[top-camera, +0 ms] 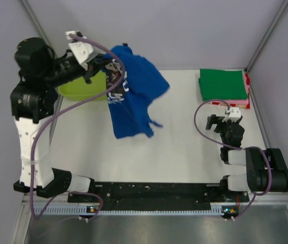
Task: Fold and stack the t-shirts
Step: Move the tshirt to the center of the board
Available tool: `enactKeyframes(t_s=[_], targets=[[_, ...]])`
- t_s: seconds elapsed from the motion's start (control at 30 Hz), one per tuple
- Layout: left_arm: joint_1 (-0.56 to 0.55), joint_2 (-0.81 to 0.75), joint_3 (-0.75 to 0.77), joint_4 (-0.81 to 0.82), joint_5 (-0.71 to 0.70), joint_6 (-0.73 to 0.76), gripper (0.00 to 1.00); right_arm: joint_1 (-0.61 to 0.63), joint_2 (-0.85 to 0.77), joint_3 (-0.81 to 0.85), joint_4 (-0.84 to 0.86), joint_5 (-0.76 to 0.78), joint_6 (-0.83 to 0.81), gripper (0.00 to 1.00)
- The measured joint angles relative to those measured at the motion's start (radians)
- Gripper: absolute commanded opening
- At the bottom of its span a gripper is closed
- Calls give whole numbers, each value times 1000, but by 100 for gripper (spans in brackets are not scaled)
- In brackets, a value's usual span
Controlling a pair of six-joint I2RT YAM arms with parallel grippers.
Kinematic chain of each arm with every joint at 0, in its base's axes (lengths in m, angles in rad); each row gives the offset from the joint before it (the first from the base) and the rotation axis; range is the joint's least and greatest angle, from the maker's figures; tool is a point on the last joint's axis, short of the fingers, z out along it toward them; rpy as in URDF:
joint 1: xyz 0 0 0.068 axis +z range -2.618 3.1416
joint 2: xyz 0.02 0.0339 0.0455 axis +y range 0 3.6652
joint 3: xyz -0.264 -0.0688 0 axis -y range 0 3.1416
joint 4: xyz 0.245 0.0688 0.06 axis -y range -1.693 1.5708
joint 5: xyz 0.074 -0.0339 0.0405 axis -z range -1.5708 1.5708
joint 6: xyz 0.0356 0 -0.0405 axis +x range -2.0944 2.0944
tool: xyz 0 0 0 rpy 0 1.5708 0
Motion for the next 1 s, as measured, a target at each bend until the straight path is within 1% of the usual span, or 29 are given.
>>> enactKeyframes(t_s=[0.07,0.1,0.13,0.17,0.2,0.23,0.27,0.3,0.4,0.47,0.57,0.6,0.7,0.73,0.8,0.83,0.9,0.93,1.0], targets=[[-6,22,-113,-8,36,3,0,0,0,0,0,0,0,99],[-8,38,-163,-7,47,10,5,0,0,0,0,0,0,99],[-10,66,-213,-3,58,20,26,0,0,0,0,0,0,99],[-11,104,-262,5,63,37,56,0,0,0,0,0,0,99],[-12,146,-299,9,64,60,75,0,0,0,0,0,0,99],[-14,197,-325,10,60,82,88,0,0,0,0,0,0,99],[-18,260,-335,14,42,91,92,0,0,0,0,0,0,99],[-19,310,-333,22,18,97,99,0,0,0,0,0,0,99],[-22,486,-256,33,-100,79,99,0,0,0,0,0,0,99],[-23,570,-190,29,-163,70,98,0,0,0,0,0,0,99],[-23,556,-198,-2,-174,78,97,0,0,0,0,0,0,99],[-26,520,-231,-4,-172,90,95,0,0,0,0,3,1,99],[-51,342,-402,-40,-166,146,90,0,-35,0,-34,4,-3,96],[-70,246,-494,-66,-159,182,89,1,-73,0,-73,-1,-8,96],[-105,106,-614,-138,-133,254,86,6,-165,18,-172,-17,-13,92],[-124,37,-670,-190,-112,296,86,8,-224,48,-236,-48,-4,90],[-149,-68,-756,-295,-67,381,85,14,-290,111,-297,-154,15,83],[-151,-105,-790,-335,-48,421,85,28,-312,149,-325,-213,22,81],[-149,-154,-853,-376,-27,490,86,99,-339,241,-406,-315,13,81]])
